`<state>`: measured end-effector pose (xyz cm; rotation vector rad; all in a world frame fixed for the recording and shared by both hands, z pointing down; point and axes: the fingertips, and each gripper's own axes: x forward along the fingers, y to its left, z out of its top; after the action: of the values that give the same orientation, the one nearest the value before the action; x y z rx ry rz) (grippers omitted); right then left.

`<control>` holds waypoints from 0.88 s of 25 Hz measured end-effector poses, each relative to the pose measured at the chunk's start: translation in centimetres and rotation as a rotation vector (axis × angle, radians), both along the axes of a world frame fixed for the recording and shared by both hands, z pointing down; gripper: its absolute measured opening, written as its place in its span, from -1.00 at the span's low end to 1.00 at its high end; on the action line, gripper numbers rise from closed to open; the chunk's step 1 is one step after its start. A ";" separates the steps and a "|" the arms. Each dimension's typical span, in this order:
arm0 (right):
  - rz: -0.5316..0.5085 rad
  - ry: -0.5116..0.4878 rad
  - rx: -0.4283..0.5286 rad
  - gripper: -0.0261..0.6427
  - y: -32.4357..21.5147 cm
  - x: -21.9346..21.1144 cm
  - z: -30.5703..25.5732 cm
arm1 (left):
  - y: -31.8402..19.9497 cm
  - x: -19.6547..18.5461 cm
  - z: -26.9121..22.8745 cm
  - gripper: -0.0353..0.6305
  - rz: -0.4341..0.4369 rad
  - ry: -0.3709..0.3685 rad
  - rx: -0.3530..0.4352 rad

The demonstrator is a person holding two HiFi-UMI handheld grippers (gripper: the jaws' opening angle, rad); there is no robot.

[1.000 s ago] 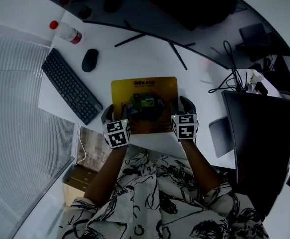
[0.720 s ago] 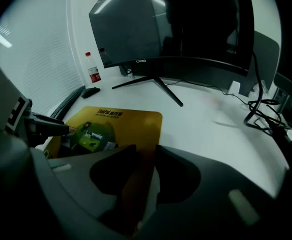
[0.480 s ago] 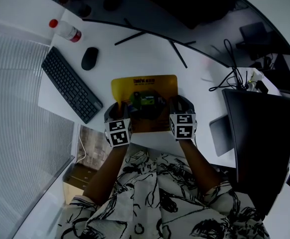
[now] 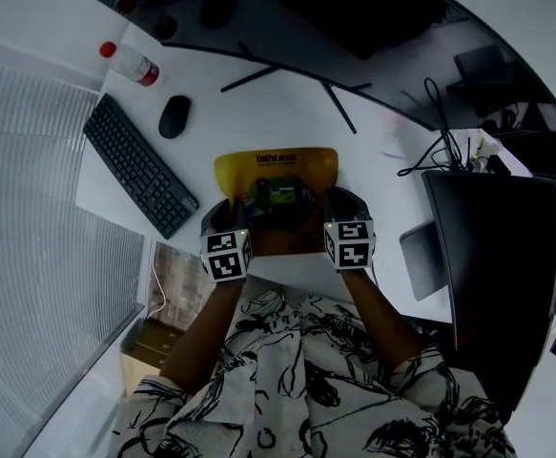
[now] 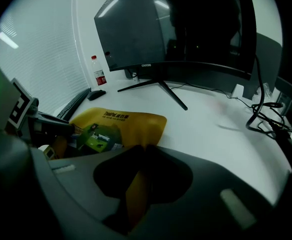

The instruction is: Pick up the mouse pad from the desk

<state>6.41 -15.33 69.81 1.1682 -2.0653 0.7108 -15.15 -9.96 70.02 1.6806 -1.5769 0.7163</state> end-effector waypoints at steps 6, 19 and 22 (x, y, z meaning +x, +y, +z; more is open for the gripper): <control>-0.012 -0.037 0.068 -0.75 -0.1 -0.2 -2.5 | -0.7 0.6 -2.9 -0.65 0.041 0.013 0.106; 0.090 -0.127 0.304 -0.75 -2.3 1.5 -11.8 | -3.6 0.9 -12.9 -0.66 0.103 0.017 0.384; 0.108 -0.152 0.358 -0.75 -2.7 1.9 -14.4 | -4.2 1.0 -15.4 -0.66 0.128 0.011 0.445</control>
<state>8.31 -18.03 55.43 1.4714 -2.3375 0.5026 -14.11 -14.17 54.66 2.1159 -1.7214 0.4339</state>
